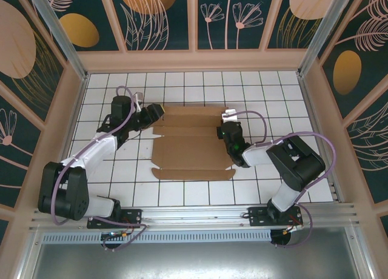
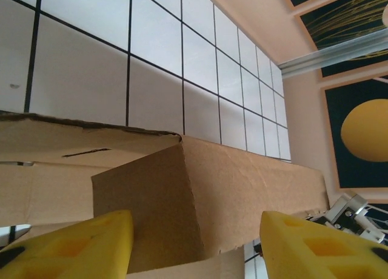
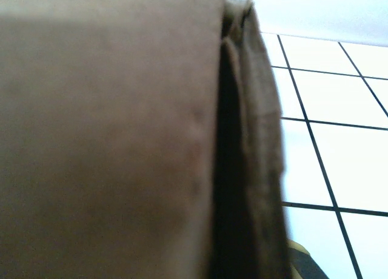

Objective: Fold the paper box

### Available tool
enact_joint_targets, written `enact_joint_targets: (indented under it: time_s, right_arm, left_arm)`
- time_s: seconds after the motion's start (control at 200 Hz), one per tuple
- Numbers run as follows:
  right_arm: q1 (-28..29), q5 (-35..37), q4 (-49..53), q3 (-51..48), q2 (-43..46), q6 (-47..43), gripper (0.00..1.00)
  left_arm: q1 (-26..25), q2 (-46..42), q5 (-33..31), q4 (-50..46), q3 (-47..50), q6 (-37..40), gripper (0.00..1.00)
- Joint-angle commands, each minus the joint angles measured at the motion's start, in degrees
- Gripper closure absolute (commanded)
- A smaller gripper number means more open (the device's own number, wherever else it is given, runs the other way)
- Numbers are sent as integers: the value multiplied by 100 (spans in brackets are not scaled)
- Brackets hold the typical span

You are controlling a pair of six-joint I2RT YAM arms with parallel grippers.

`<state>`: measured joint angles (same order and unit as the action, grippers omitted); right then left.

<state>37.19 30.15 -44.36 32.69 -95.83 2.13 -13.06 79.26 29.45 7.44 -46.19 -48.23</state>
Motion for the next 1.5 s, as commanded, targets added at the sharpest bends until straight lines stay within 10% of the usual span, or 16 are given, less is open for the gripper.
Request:
enact_joint_targets:
  time_s: [0.0, 0.545, 0.826, 1.226, 1.496]
  right_arm:
    - [91, -61, 106, -8, -128, 165, 100]
    - [191, -5, 141, 9, -104, 165, 100]
    - [182, 638, 613, 150, 27, 132, 100]
    - [189, 432, 503, 144, -56, 76, 100]
    - [187, 333, 456, 124, -118, 121, 100]
  left_arm:
    - [-28, 94, 198, 680, 120, -277, 45]
    - [-21, 534, 262, 2263, 454, -953, 90]
    - [-12, -466, -1322, 202, 315, 490, 53]
    - [-33, -302, -1644, -11, 1120, 158, 99]
    - [-158, 695, -1732, 631, 875, -179, 98]
